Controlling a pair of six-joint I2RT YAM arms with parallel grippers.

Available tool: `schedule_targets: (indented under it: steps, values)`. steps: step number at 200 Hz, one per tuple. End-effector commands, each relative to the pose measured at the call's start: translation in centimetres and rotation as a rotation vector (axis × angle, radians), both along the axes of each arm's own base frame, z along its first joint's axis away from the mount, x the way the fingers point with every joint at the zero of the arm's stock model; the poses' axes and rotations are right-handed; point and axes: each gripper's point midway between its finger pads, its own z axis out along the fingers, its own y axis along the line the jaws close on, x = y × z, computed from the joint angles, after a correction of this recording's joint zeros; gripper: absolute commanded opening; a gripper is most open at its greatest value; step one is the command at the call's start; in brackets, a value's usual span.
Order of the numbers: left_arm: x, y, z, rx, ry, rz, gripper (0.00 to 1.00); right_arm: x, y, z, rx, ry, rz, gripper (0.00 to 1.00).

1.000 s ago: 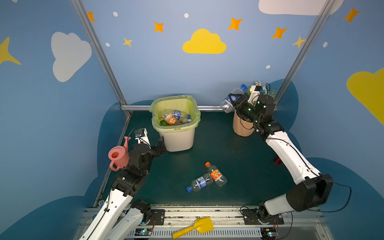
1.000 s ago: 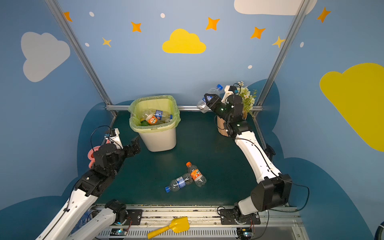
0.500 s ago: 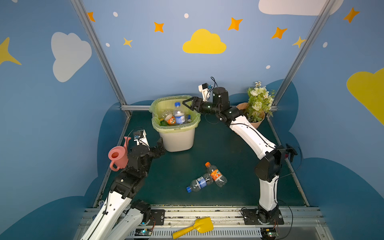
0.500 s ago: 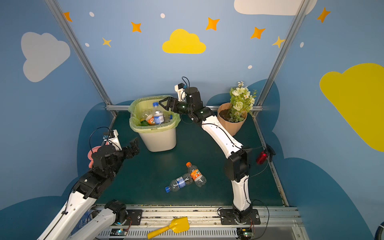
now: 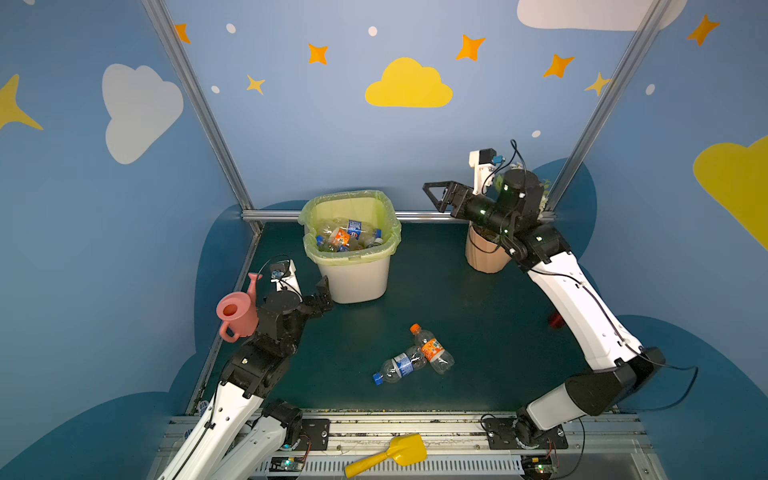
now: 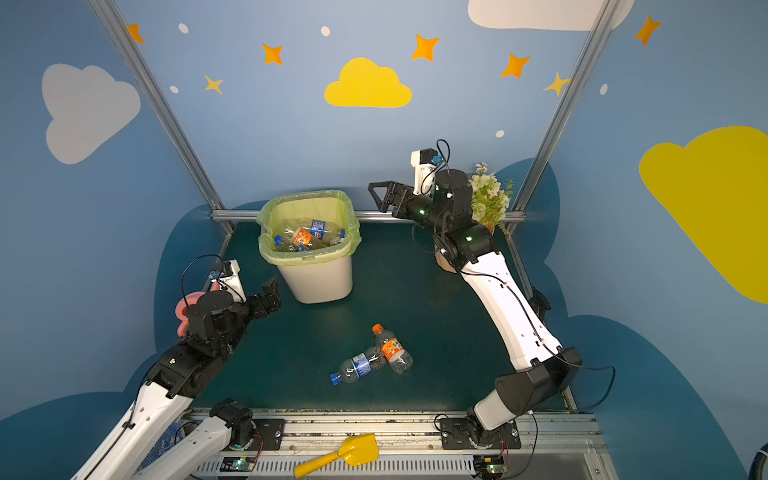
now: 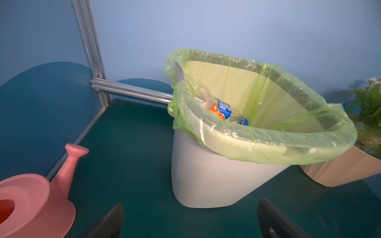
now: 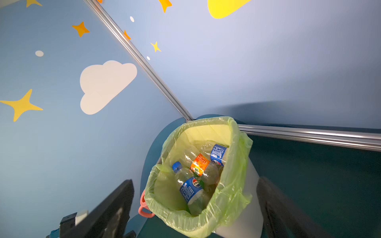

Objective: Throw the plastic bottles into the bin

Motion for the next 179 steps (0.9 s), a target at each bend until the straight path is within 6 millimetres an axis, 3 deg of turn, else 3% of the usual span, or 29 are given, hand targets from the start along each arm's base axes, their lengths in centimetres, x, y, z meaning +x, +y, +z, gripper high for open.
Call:
schedule_targets:
  steps: [1, 46, 91, 129, 179]
  values:
    - [-0.1, -1.3, 1.1, 0.055, -0.011, -0.057, 1.00, 1.7, -1.8, -4.8, -0.013, 0.095, -0.066, 0.92]
    - [-0.3, -7.6, -0.3, 0.223, 0.050, -0.299, 1.00, 0.9, -6.5, -12.5, -0.023, 0.256, -0.191, 0.93]
    - [-1.6, -14.4, -4.0, 0.313, 0.178, -0.589, 1.00, -0.9, -10.1, -18.9, -0.038, 0.407, -0.293, 0.93]
    - [-3.7, -18.5, -8.4, 0.417, 0.341, -0.801, 1.00, -1.8, -12.3, -21.2, -0.008, 0.469, -0.360, 0.93]
    - [-6.7, -20.6, -13.3, 0.538, 0.569, -0.979, 1.00, -1.8, -13.3, -22.0, 0.025, 0.502, -0.385, 0.93]
